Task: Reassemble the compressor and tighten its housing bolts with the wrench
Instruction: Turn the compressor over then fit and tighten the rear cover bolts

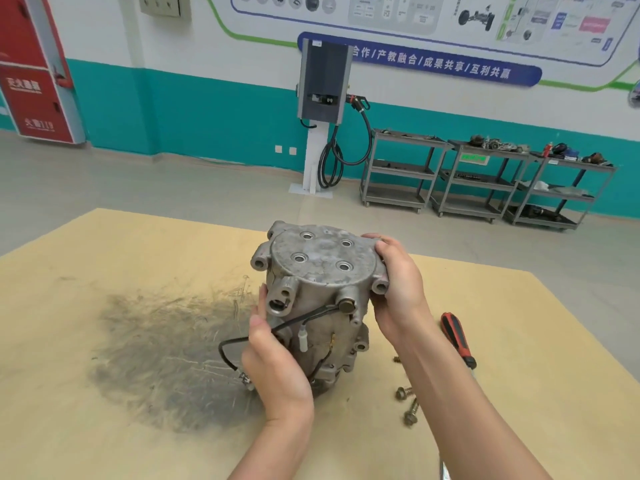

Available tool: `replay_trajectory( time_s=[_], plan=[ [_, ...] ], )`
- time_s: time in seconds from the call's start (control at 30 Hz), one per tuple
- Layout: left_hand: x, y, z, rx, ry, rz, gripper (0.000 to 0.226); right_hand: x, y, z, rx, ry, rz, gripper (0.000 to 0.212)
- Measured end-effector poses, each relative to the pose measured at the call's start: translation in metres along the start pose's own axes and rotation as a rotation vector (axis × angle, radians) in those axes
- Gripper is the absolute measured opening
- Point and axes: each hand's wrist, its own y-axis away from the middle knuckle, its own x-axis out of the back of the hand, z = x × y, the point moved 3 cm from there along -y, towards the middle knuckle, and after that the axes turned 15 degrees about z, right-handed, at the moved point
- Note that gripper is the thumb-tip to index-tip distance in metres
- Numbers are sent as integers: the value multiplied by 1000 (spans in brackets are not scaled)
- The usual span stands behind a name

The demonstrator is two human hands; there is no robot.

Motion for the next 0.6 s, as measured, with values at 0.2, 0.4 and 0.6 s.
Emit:
replay_trajectory(
  time_s=[0.2,0.4,0.6],
  plan=[
    [8,-1,-5,-25,-55,-23,53,11,-6,-7,-10,273,-118,28],
    [22,-13,-1,14,-77,-333,82,23,-5,-9,-19,343,-204,44],
    [36,-39,2,123,-111,-552,77,71,-2,2,41,366,-108,37]
  ],
)
